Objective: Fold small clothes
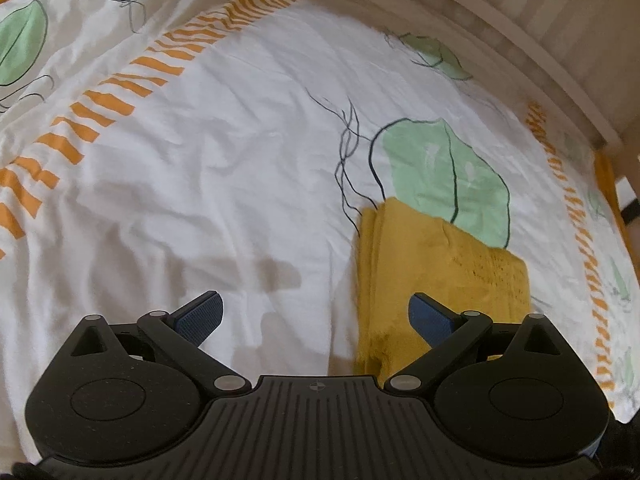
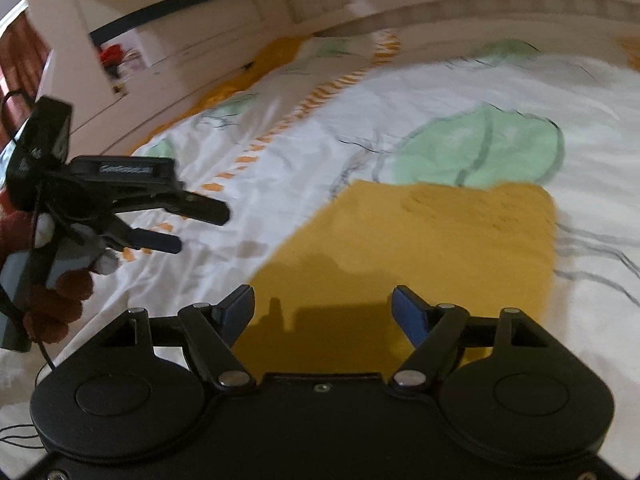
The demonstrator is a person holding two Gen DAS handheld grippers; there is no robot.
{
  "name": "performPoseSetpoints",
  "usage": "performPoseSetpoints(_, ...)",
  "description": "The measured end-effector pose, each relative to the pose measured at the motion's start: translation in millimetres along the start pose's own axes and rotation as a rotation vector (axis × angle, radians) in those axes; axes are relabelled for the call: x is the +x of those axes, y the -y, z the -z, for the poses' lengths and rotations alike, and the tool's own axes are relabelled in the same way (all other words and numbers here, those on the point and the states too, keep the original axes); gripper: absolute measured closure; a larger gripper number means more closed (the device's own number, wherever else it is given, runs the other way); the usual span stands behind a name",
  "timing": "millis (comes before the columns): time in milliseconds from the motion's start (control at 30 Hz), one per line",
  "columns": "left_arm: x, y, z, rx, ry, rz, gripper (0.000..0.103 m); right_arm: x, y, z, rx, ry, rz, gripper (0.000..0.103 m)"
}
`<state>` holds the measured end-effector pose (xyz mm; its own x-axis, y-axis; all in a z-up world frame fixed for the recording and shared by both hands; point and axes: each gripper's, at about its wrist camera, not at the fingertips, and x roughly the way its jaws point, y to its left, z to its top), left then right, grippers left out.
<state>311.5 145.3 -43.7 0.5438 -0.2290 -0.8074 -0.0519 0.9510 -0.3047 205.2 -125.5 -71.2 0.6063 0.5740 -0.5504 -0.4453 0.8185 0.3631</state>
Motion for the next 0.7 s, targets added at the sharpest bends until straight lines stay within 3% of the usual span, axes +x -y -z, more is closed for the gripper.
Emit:
performPoseSetpoints(133,3,5,6,0.02,-0.014,0.014,0.003,-14,16,7,0.071,0.029,0.031,0.022)
performPoseSetpoints(400,9,12,26,0.037,-0.055,0.061,0.003,-33,51,2,0.211,0.107,0.109,0.0)
performPoseSetpoints(700,21,21,42,0.067,-0.113,0.063,0.003,-23,87,-1,0.335,0.082,0.1,0.0)
